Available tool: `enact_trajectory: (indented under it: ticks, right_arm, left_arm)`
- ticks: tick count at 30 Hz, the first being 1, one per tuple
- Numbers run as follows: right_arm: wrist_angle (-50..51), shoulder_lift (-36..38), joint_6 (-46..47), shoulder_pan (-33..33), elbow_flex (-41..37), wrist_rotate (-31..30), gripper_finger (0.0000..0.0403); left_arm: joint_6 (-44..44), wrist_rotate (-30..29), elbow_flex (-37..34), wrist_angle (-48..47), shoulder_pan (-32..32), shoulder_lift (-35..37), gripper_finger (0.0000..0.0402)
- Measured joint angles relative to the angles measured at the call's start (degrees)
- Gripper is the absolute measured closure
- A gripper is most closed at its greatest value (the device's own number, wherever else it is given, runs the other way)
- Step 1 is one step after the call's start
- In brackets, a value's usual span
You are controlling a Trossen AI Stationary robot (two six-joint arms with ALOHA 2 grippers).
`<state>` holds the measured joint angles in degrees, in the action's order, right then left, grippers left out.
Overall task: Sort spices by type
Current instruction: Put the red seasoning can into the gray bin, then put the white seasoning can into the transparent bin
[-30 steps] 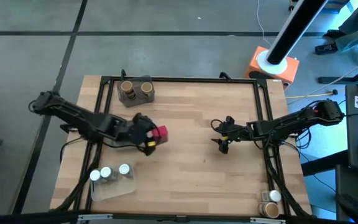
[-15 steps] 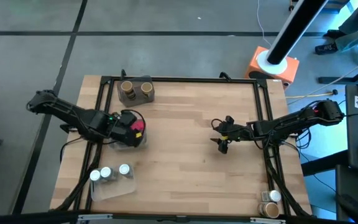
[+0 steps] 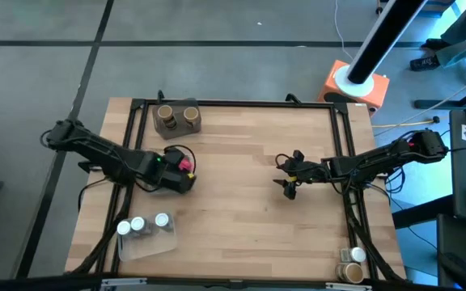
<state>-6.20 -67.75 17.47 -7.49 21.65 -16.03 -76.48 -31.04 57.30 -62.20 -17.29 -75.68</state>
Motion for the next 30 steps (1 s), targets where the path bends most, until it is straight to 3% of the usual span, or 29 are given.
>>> enact_trajectory:
  ticks: [5,20,30]
  right_arm:
    - [0.0,0.0,0.0,0.0,0.0,0.0,0.0136]
    - [0.0,0.0,-0.4,0.0,0.0,0.0,0.0136]
    - [0.0,0.0,-0.4,0.0,0.0,0.0,0.0136]
  left_arm:
    - [-1.8,-3.4,0.0,-0.3,1.1,-3.6,0.0190]
    - [-3.1,-5.6,0.0,0.0,1.9,-13.1,0.0186]
    - [1.9,-3.1,0.3,-0.2,1.9,-13.4,0.0114]
